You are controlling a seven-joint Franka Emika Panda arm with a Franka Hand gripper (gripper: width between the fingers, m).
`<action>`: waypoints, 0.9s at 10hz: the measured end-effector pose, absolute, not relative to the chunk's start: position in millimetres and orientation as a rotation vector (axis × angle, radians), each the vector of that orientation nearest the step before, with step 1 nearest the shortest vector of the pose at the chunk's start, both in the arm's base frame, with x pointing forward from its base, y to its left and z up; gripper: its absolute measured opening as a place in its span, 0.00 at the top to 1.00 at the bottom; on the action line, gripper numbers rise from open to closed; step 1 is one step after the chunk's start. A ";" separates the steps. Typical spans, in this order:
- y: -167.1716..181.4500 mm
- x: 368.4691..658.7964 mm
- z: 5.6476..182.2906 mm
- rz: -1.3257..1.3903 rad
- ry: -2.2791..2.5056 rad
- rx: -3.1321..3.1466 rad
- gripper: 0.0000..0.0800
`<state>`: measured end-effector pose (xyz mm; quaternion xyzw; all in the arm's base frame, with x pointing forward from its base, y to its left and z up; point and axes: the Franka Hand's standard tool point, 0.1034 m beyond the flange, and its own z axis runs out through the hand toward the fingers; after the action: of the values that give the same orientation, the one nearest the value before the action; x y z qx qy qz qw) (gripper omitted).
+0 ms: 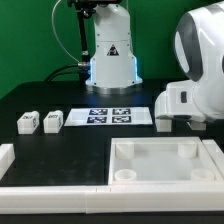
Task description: Assemble one leg
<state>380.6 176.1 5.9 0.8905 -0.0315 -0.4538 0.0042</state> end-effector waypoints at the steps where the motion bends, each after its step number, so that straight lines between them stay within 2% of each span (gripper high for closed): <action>1: 176.1 380.6 5.9 -1.422 -0.099 2.790 0.64; 2: 174.9 381.5 7.3 -1.428 -0.092 2.789 0.64; 4: 157.7 422.5 56.8 -1.439 -0.048 2.810 0.64; 5: 151.5 431.1 75.5 -1.429 -0.057 2.814 0.64; 6: 151.7 434.3 85.0 -1.393 -0.053 2.830 0.64; 8: 154.9 439.6 77.4 -1.307 -0.060 2.880 0.63; 9: 157.8 449.0 76.9 -1.141 -0.072 2.963 0.63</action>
Offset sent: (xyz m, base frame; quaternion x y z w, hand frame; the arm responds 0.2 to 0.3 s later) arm 0.0676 -0.0355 0.0880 -0.0193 0.0068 -0.0408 0.9990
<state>449.0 157.8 76.9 0.9328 -0.0226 -0.3593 -0.0170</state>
